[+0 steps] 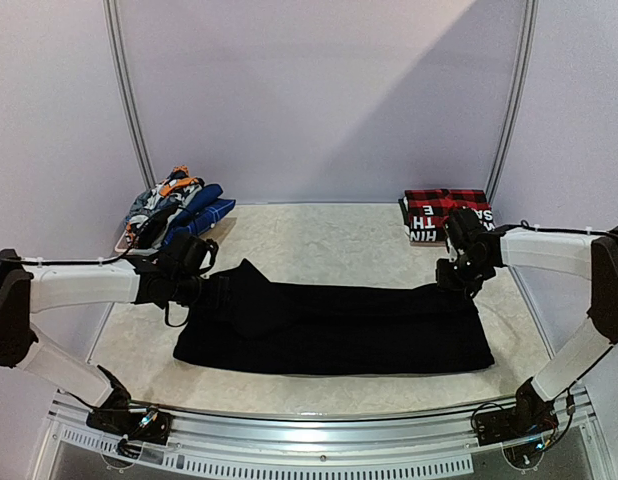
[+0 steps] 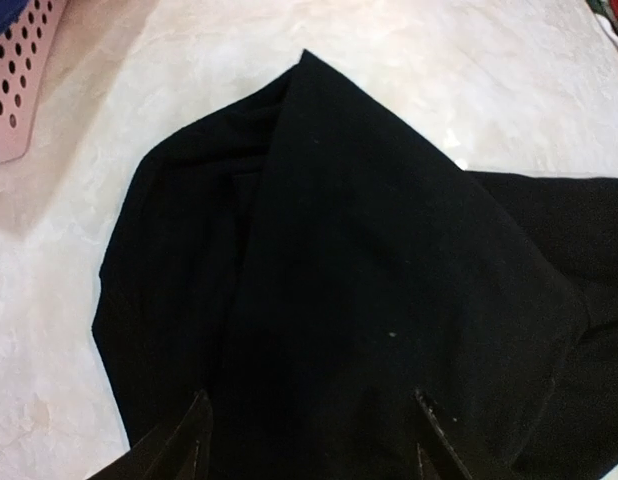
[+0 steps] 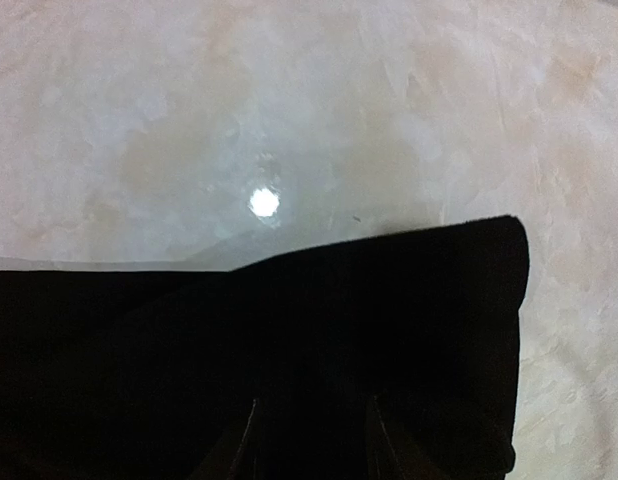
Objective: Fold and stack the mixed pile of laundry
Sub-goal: Adjust the rectangle-folded T-shirt at the center of the board.
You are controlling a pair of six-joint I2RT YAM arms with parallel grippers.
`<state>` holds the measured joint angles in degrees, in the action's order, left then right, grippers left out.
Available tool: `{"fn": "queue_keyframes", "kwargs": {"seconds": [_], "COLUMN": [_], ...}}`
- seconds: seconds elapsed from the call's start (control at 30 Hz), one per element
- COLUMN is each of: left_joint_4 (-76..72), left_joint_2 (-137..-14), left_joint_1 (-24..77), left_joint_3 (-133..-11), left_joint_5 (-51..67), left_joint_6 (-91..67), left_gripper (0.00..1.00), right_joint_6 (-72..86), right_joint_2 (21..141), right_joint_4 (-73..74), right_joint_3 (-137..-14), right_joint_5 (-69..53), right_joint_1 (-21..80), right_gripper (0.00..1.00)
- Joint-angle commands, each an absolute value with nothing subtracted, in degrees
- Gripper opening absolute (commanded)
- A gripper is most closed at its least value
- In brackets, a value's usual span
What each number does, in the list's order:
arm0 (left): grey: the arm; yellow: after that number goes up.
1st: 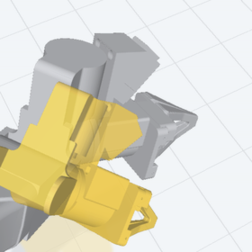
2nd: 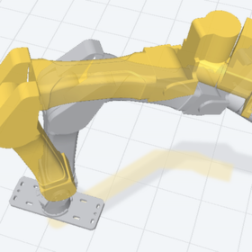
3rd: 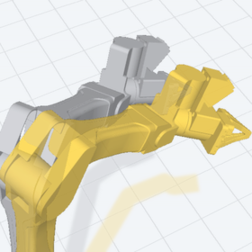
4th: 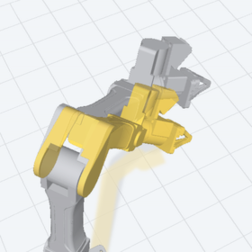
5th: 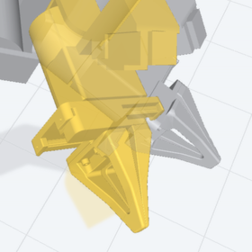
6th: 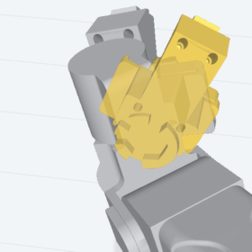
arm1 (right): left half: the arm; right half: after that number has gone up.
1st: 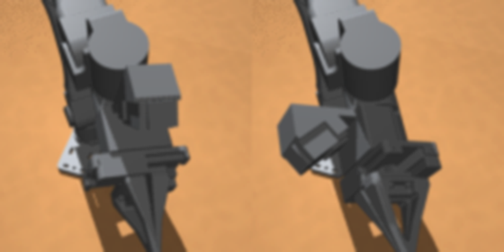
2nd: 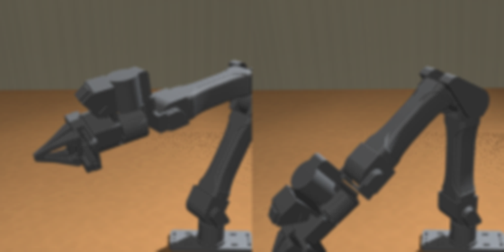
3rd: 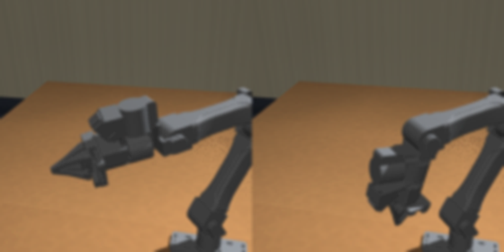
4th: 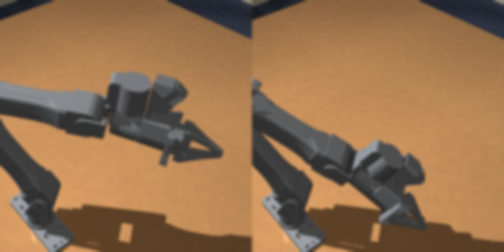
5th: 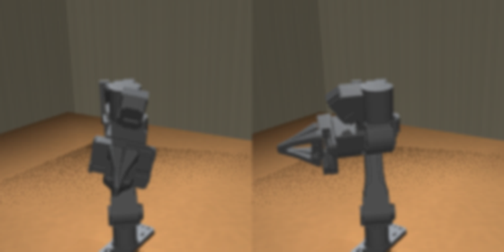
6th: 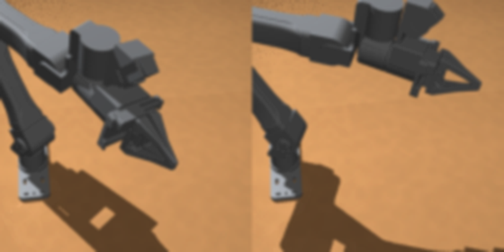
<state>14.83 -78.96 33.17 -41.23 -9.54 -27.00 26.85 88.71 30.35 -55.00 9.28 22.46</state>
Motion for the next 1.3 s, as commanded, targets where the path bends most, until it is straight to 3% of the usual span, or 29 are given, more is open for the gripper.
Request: {"fn": "queue_keyframes", "kwargs": {"seconds": [0.0, 0.7, 0.9, 1.27], "left_joint_4": [12.03, 7.98, 6.58, 3.92], "left_joint_2": [-80.52, -79.19, -78.46, -79.51], "left_joint_1": [31.08, 30.32, 30.24, 30.23], "left_joint_3": [-39.70, -34.53, -33.16, -32.43], "left_joint_5": [-6.32, -7.80, -7.82, -6.52], "left_joint_6": [-26.63, -27.00, -26.55, -26.13], "left_gripper": [0.65, 0.62, 0.61, 0.60], "right_joint_6": [28.59, 32.50, 32.17, 29.99], "right_joint_2": [91.68, 86.45, 78.64, 67.20], "right_joint_4": [29.07, 40.65, 42.22, 31.97], "right_joint_3": [-51.81, -49.10, -49.40, -45.22], "right_joint_5": [10.74, 19.67, 19.90, 12.95], "right_joint_1": [22.67, 22.68, 22.68, 22.68], "right_gripper": [0.34, 0.32, 0.41, 0.50]}}
